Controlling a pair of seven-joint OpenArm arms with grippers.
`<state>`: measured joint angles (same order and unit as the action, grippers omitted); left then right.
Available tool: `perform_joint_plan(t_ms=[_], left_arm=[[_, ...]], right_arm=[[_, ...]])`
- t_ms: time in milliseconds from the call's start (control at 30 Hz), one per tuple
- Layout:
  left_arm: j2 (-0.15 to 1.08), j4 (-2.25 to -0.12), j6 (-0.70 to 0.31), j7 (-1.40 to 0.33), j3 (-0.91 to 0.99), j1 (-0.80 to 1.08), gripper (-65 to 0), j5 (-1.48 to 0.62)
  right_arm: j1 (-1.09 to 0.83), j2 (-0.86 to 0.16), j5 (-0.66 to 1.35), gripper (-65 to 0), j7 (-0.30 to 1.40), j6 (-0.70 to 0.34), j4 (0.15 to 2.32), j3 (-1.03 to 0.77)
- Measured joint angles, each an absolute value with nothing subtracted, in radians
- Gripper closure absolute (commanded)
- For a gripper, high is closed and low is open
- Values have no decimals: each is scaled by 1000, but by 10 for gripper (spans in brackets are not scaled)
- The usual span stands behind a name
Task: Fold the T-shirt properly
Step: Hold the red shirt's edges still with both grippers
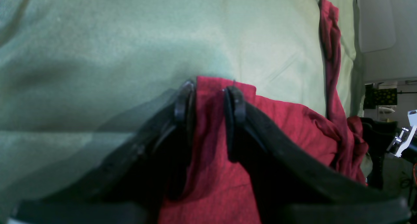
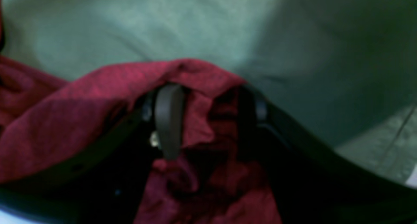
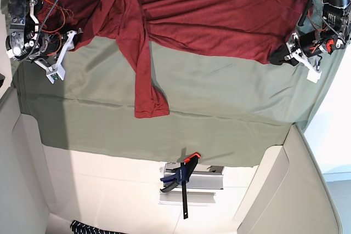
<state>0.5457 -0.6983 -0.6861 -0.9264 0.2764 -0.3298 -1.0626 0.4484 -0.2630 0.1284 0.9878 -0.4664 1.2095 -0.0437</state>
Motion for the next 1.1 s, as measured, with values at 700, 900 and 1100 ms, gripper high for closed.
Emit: perform_joint_plan(t_ms=[700,900,1100], left_arm=[[546,-698,-686,-926,276,-330,-187,-1063],[546,-698,-686,-926,276,-330,-187,-1063],[546,-698,-686,-926,276,-330,-187,-1063]], right_arm=[[485,-263,111,-22,936,-468,1207,-44],[485,-263,52,-328,894,-468,1207,-44],[485,-262,26,-358,838,-468,1206,-44]])
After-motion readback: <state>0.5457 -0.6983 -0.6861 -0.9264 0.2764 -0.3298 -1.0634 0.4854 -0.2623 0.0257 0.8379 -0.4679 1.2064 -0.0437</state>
